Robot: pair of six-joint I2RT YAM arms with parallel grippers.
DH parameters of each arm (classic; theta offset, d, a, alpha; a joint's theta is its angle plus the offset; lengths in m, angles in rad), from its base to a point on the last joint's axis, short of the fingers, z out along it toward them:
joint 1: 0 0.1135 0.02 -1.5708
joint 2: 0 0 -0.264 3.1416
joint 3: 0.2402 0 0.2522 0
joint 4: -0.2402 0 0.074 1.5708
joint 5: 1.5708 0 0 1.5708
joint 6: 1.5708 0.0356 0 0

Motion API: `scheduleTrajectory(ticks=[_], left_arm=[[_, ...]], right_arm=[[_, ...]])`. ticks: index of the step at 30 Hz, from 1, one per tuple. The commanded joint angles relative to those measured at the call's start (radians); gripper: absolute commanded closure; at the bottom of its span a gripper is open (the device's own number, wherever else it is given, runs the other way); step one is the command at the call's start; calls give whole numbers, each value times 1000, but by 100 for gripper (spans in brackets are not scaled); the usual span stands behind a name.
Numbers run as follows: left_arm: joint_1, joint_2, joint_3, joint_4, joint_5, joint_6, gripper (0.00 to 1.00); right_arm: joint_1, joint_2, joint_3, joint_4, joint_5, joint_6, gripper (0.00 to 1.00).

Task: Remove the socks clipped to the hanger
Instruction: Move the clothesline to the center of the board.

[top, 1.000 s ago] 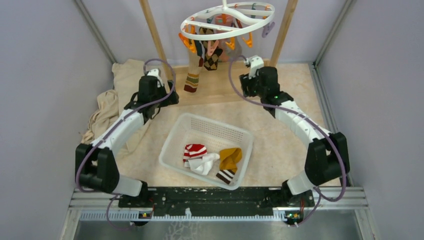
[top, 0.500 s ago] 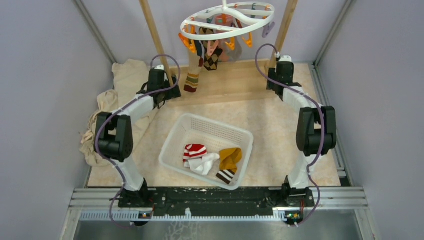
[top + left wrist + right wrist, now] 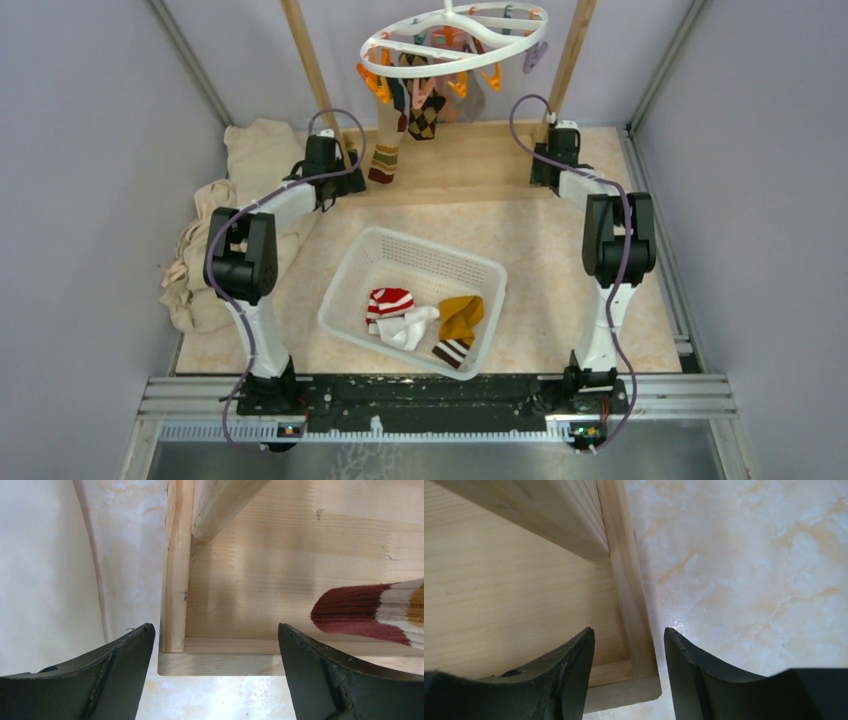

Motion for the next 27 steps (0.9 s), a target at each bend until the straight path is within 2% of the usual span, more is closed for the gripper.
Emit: scheduleTrajectory(ticks=[1,6,10,14,27], left_arm=[[15,28,38,-6,-5,-7,3],[19,18,6,-21,-1,-25,10],[19,8,-21,-32,-4,-28,26],[20,5,-32,-52,-7,-25,36],[20,-84,-138,-63,9,-59,37]], right_arm=[[-7,19,52,18,9,29,47],[-7,20,31,-7,17,58,50],[-7,4,-14,-13,17,77,56],[-7,-7,-56,-16,15,94,58],[-7,-121,-254,32,-2,126,60]])
